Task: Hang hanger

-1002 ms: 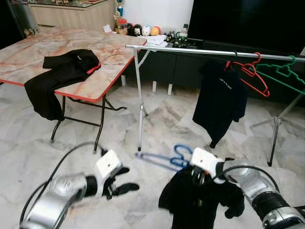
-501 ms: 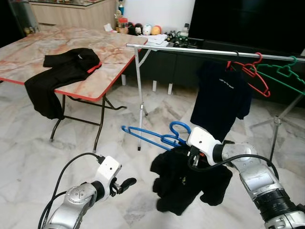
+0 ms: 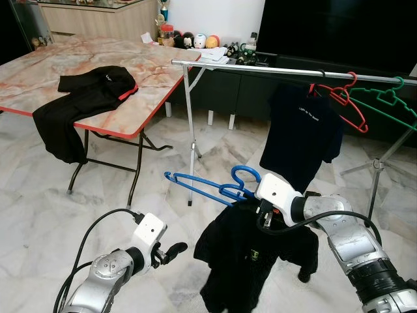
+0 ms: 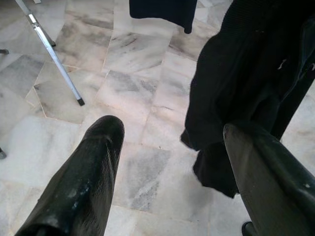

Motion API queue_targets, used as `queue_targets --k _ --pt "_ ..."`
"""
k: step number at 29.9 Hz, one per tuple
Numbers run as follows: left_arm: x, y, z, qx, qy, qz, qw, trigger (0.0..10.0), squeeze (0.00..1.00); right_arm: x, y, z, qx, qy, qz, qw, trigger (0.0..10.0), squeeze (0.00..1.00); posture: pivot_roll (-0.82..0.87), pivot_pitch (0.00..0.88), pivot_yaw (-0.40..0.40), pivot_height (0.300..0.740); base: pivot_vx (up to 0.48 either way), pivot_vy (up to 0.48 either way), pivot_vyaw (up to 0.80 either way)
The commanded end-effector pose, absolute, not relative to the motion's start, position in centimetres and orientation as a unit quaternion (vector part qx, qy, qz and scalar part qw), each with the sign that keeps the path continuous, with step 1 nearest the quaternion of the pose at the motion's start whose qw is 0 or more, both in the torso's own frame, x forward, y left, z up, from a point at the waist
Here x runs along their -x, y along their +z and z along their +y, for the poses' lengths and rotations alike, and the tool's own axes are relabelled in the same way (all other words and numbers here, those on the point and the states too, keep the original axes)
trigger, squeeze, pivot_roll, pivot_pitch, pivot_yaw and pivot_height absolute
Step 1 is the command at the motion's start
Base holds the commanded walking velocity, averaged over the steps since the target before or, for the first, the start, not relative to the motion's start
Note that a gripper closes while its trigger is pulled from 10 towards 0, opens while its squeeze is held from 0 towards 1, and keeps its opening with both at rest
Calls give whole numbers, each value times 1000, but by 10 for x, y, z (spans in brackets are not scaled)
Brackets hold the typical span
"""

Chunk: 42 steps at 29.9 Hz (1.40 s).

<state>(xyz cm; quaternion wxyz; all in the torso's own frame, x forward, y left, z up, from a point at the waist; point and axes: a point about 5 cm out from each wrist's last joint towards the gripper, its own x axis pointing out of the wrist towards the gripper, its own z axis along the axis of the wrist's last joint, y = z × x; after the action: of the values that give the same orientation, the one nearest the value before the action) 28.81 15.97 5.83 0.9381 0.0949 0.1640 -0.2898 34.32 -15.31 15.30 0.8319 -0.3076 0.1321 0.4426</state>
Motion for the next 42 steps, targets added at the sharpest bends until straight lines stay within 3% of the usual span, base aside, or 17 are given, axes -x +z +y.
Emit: queue_targets --k 1,10,14,24,42 --pt "-289 59 162 -104 -287 165 938 10000 0 -344 162 -154 309 440 116 835 0 0 63 74 -32 740 0 0 0" --pt "-289 59 162 -104 -287 165 938 10000 0 -344 162 -154 309 440 116 835 0 0 63 74 -32 740 0 0 0" --pt "-297 40 141 -138 -276 138 941 10000 0 -328 194 -132 324 478 68 813 0 0 50 43 -32 740 0 0 0" --pt "-296 34 140 -147 -279 134 940 10000 0 -326 200 -128 318 477 65 817 0 0 51 52 -33 740 0 0 0" --pt "-308 39 141 -153 -261 115 946 10000 0 -299 240 -106 278 561 -6 779 0 0 33 65 -35 740 0 0 0"
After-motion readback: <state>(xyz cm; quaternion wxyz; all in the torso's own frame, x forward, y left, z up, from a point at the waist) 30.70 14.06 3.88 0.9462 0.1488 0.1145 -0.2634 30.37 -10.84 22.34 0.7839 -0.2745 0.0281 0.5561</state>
